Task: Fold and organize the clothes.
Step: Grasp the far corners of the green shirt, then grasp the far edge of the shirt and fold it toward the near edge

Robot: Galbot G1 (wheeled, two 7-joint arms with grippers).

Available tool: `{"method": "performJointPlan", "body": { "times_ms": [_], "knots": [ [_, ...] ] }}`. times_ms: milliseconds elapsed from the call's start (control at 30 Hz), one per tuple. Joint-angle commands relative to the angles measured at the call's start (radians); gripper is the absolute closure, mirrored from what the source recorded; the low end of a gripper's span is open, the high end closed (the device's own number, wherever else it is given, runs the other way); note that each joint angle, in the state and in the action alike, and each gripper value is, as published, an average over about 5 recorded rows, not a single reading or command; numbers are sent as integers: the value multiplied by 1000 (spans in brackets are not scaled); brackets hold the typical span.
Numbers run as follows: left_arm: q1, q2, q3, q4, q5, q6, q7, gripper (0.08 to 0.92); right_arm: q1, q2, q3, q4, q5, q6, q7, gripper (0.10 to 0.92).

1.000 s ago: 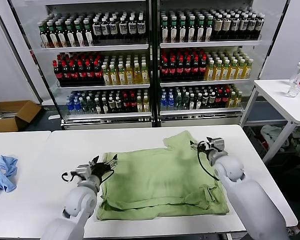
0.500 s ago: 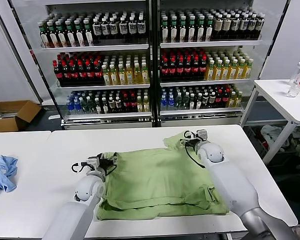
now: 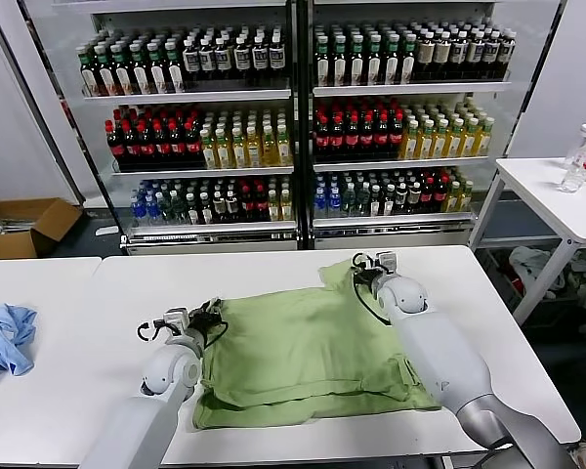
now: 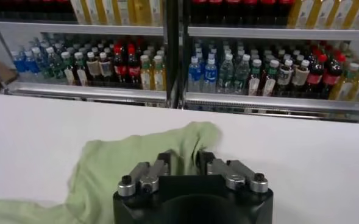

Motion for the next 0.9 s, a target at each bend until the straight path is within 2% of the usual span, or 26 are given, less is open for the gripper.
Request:
{"method": "performJointPlan", "body": {
  "times_ms": [33,167,467,900],
  "knots": [
    [90,10,-48,-147,-96,-114,30,845,-115,-75,12,261,8,101,17,838],
    [130,20,-77,-223,-109,-136,36,898,-196,-132,67,397,19,112,24,912],
    [255,23,-144,-387,-165,-120,52,906,-394,-259,191,677,19,122,17,916],
    [424,78,-173,-493,-158,-34,58,906,-800,-312,409,998,-29,43,24,916]
  ]
}}
